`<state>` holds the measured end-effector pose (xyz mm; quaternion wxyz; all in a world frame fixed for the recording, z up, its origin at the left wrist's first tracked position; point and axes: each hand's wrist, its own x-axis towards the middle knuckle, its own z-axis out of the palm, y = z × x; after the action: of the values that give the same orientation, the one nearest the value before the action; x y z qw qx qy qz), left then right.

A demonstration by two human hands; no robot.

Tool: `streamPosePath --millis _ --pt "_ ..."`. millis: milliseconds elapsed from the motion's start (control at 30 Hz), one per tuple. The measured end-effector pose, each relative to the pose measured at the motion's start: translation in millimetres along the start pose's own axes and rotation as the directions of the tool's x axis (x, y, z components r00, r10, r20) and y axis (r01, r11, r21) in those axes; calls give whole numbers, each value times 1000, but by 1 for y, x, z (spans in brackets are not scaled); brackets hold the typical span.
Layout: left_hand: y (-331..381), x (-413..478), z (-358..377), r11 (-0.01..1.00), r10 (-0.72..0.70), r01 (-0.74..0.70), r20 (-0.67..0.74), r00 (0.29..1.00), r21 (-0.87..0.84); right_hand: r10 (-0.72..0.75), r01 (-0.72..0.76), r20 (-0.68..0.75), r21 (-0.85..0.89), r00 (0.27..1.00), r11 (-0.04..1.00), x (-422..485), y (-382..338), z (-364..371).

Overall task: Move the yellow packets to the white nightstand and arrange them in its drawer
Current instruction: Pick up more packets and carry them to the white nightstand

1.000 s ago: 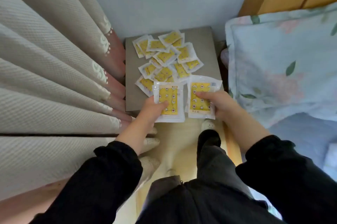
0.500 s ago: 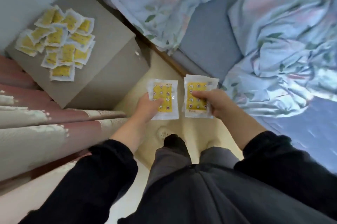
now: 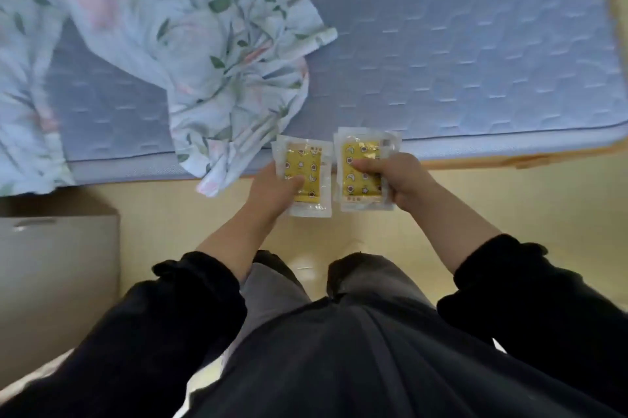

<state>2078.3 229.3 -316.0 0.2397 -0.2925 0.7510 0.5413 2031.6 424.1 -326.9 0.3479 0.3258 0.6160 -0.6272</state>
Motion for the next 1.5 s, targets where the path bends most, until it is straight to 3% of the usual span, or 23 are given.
streamPosePath --millis 267,467,733,1000,1200,1500 --pt "106 -10 230 940 49 -149 311 949 306 21 86 -245 420 969 904 -37 31 -234" --pt "161 -10 374 848 65 -320 515 854 423 124 214 -419 671 900 710 -67 60 -363" --pt "235 -7 576 761 -15 -450 707 707 467 269 342 -547 764 793 547 -80 51 -526" --pt "313 -14 746 639 -54 -572 772 633 514 336 417 -571 800 749 431 -88 37 -662" --pt "343 -20 866 614 -80 -566 757 649 551 321 403 -566 796 759 452 -76 27 -791" --pt "410 -28 1017 797 -107 -326 650 752 509 224 272 -495 740 839 616 -26 -38 -1013"
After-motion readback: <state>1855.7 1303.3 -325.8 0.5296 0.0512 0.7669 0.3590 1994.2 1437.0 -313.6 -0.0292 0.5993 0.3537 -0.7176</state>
